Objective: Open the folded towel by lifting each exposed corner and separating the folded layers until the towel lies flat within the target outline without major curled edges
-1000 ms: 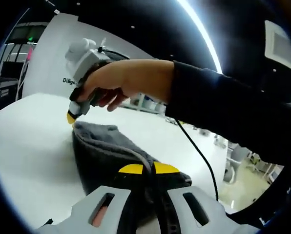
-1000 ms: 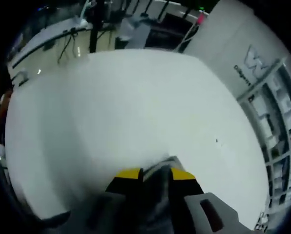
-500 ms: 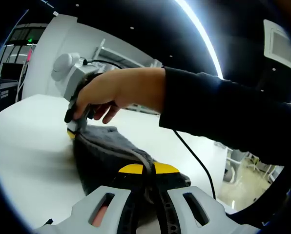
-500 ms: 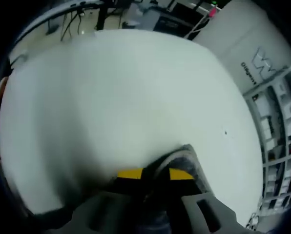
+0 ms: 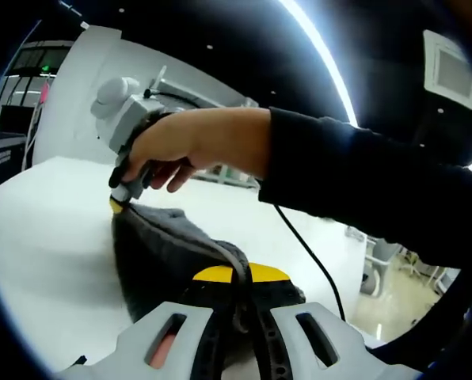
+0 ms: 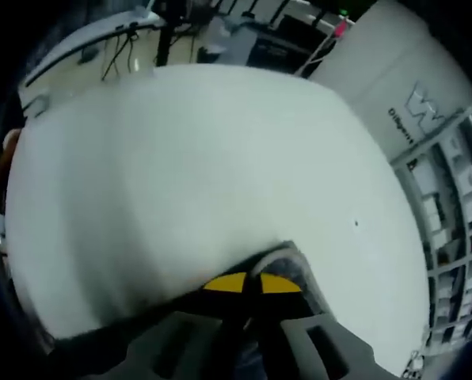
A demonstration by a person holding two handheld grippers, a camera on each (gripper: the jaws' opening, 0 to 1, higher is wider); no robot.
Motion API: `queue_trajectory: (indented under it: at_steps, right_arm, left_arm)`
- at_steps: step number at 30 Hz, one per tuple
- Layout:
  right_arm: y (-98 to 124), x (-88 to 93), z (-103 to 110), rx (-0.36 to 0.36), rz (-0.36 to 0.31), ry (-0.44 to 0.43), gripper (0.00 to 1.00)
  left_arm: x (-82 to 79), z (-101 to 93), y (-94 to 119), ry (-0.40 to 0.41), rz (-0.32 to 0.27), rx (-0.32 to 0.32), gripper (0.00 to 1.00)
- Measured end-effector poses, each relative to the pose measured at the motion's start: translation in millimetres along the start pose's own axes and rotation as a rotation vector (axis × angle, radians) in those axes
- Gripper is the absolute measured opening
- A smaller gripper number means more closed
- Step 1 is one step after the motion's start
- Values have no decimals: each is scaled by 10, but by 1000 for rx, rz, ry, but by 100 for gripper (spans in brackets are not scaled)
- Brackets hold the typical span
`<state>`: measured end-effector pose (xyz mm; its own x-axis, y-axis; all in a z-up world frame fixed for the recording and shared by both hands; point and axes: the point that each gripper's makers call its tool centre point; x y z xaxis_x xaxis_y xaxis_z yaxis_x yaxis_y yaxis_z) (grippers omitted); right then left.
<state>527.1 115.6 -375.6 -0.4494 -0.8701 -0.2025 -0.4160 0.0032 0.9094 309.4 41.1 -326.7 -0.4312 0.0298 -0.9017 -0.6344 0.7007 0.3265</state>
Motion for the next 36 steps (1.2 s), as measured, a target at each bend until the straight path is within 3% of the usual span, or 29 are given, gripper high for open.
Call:
queue_trajectory:
  at_steps: [2,5,12,24,36]
  right_arm:
    - [49,6,-51,16,-18,4,0]
    - [136,-19,-82,-20,-56,-19,0]
    - [307,129,-160,-14,-120,9,0]
    - [534,579,-345,-35,-165,-56,0]
    - [500,977,-627,-32,-174,-105,0]
  left_arm:
    - [-28,-25,-12,-1,-2,1,3]
    - [-95,-105,-34,-18,-8,11,3]
    - [-165,-230,-138,-36,-8,36,3]
    - [-264,-577,-304,-67,-18,87,3]
    - [-356,-878,-603,-34,-68,160,3]
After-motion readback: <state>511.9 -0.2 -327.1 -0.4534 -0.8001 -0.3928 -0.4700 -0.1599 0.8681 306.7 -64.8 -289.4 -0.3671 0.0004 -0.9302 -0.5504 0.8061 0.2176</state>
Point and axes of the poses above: the point that each gripper's makers call its tool centre point, and the gripper's own axes: y roughly backward along the fingers, z roughly to its left, x roughly out of its underside, and after that the axes turned 14 degrees about z, right-handed
